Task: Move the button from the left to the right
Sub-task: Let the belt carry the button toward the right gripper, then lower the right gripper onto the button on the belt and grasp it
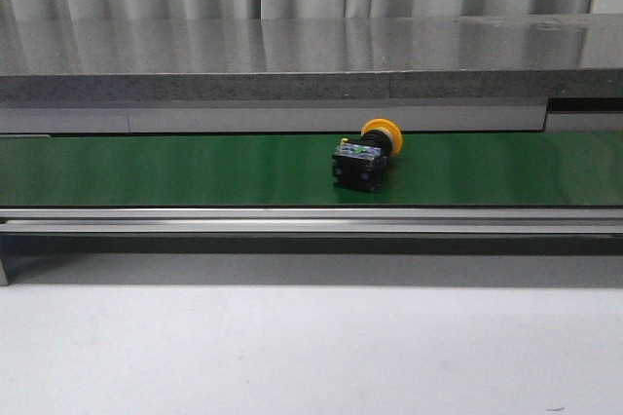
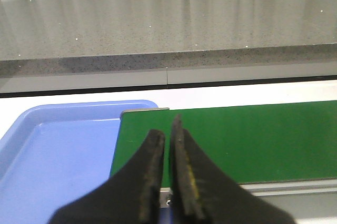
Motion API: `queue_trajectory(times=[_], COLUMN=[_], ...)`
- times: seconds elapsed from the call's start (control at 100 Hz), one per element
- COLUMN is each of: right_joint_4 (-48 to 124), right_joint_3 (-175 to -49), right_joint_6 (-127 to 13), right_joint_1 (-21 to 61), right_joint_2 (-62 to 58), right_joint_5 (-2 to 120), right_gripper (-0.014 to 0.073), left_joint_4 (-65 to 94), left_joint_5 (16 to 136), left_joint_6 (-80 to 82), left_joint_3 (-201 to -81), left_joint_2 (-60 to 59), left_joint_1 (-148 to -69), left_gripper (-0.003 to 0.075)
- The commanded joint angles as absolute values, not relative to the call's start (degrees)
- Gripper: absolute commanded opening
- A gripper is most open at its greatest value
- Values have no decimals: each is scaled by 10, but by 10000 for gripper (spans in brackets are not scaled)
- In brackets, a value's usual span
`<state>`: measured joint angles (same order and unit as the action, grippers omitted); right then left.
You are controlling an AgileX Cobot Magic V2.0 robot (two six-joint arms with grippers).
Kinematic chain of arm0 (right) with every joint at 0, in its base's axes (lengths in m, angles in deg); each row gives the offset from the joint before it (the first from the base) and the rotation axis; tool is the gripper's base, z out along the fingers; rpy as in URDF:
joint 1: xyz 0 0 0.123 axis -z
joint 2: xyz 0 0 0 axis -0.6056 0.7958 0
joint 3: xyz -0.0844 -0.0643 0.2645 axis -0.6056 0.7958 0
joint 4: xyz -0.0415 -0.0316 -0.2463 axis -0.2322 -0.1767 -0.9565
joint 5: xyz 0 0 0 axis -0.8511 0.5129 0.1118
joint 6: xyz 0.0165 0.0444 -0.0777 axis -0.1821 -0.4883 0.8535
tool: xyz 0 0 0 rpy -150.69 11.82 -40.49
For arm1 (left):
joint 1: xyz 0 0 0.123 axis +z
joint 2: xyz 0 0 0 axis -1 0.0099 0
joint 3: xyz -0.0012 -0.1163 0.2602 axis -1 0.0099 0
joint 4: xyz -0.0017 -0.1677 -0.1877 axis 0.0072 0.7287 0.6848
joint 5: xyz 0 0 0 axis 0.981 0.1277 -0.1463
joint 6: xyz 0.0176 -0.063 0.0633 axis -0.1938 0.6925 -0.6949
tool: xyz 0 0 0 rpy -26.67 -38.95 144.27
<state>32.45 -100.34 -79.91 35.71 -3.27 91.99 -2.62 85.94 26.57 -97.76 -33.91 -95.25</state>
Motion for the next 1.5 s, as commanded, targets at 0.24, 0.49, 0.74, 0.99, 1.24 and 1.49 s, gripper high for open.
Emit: queue_trajectory(times=[0.24, 0.49, 0.74, 0.99, 1.24, 1.49], right_joint_4=[344, 414, 414, 374, 339, 297], right_joint_3=[-1025, -1025, -1050, -1108, -1152, -1159], right_joint_6=[-799, -793, -793, -793, -793, -793], right_joint_1=[358, 344, 295, 258, 245, 245], right_joint_2=[-36, -3, 86, 187, 263, 314], right_joint_5=[885, 846, 807, 779, 767, 757], right_gripper=[587, 579, 579, 579, 579, 579], left_joint_4=[-20, -20, -20, -20, -20, -20], left_joint_5=[906, 906, 906, 906, 906, 906], left_joint_6=[267, 267, 267, 267, 267, 267], left_joint_3=[-992, -992, -992, -992, -992, -992], left_joint_2=[-337, -337, -337, -337, -337, -337], left_joint_1=[-956, -956, -956, -956, -956, -956], left_gripper=[5, 5, 5, 5, 5, 5])
